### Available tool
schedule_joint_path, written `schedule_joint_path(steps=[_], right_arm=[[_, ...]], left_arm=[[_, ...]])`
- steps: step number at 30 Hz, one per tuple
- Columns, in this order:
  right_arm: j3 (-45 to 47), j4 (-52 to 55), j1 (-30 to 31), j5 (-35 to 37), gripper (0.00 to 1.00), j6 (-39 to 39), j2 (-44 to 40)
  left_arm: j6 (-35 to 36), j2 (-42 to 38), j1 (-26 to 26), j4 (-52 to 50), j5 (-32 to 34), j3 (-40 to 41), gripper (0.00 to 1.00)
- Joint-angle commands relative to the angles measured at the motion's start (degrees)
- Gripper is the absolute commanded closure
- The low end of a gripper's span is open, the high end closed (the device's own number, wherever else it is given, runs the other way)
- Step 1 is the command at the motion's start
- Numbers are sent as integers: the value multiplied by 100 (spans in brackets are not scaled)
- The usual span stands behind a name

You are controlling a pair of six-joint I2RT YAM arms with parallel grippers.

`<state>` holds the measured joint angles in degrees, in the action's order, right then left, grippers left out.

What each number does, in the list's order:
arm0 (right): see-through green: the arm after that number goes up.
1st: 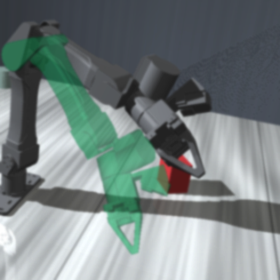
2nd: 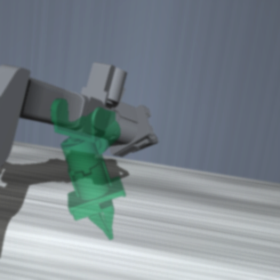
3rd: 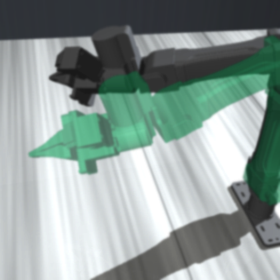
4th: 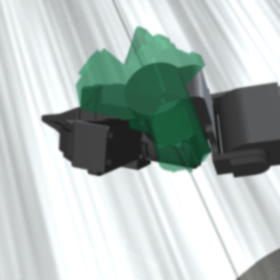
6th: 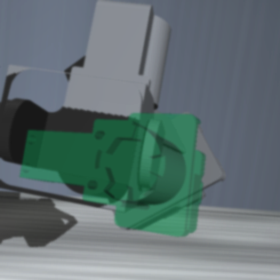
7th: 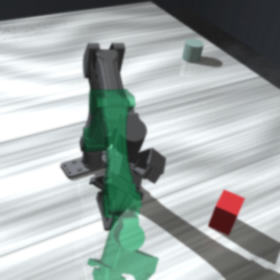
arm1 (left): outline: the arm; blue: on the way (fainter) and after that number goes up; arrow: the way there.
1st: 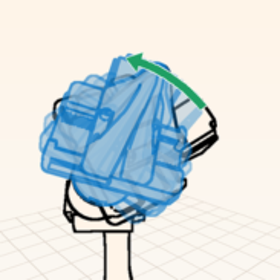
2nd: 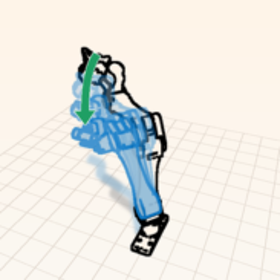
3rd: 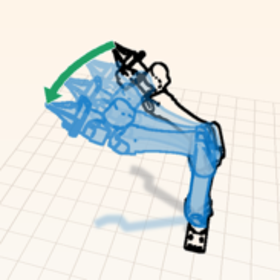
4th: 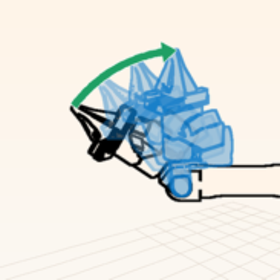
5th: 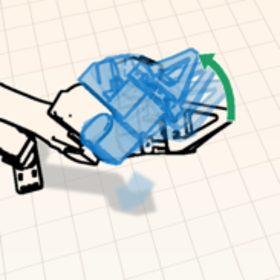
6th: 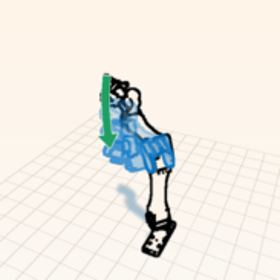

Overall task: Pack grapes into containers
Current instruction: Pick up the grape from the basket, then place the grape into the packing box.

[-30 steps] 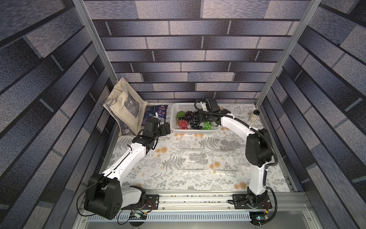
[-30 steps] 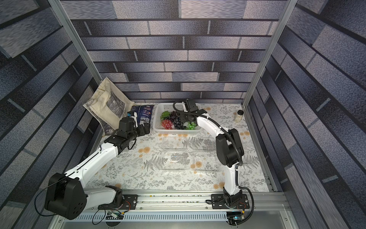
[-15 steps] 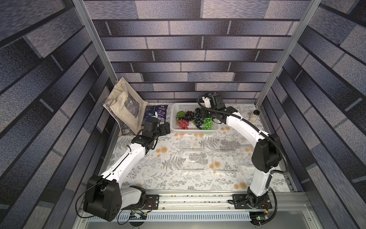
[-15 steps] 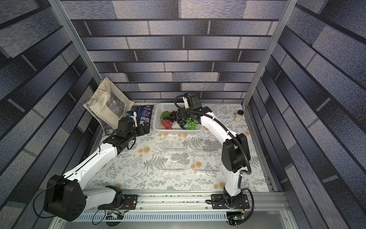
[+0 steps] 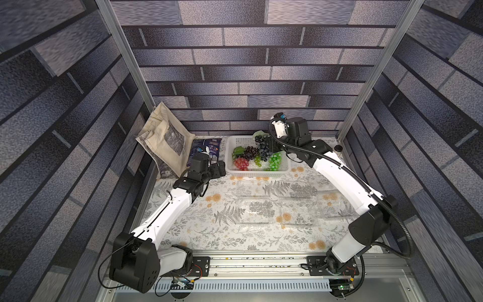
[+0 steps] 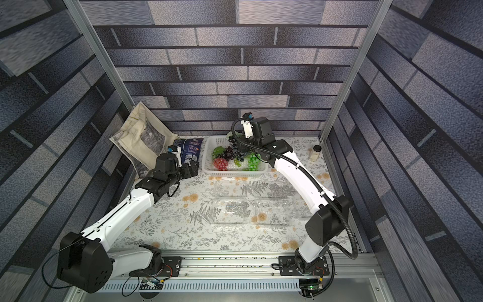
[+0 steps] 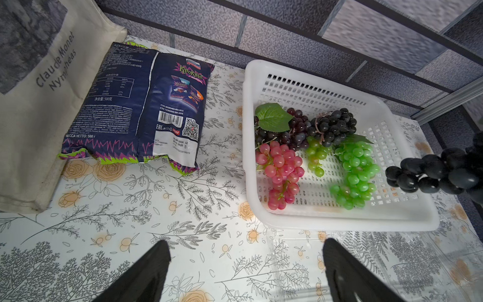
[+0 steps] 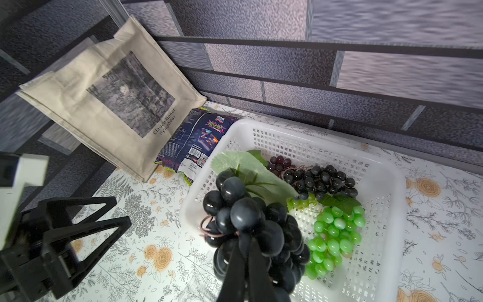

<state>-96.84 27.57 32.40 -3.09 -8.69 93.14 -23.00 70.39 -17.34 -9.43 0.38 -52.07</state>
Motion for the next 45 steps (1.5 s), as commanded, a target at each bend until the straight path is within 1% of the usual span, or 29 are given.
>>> schedule_joint_path(steps=[1,9,17,23,31,38,45], right_arm=[[139,170,151,40,100,105,-465],[762,499,683,132,100,105,-1230],[1607,848,1358,346,100,-18,-1862],[2111,778,1667,406,100,-177,-2079],[2461,689,1857,437,100,-307,-2155],[2826,638,1941,384,100,-474,-2337],[2937,703,2023,424,100,-528,-2459]], left_arm=[[-88,-221,-67,-266,-32,-216,6],[-187,-465,-290,-748,221,-190,6],[-347,-1119,-350,-1244,463,275,6],[-437,-1580,-352,-1444,531,522,6],[-545,-1691,-357,-1449,435,646,6],[-567,-1716,-367,-1500,480,707,6],[-594,-1825,-381,-1545,533,699,6]])
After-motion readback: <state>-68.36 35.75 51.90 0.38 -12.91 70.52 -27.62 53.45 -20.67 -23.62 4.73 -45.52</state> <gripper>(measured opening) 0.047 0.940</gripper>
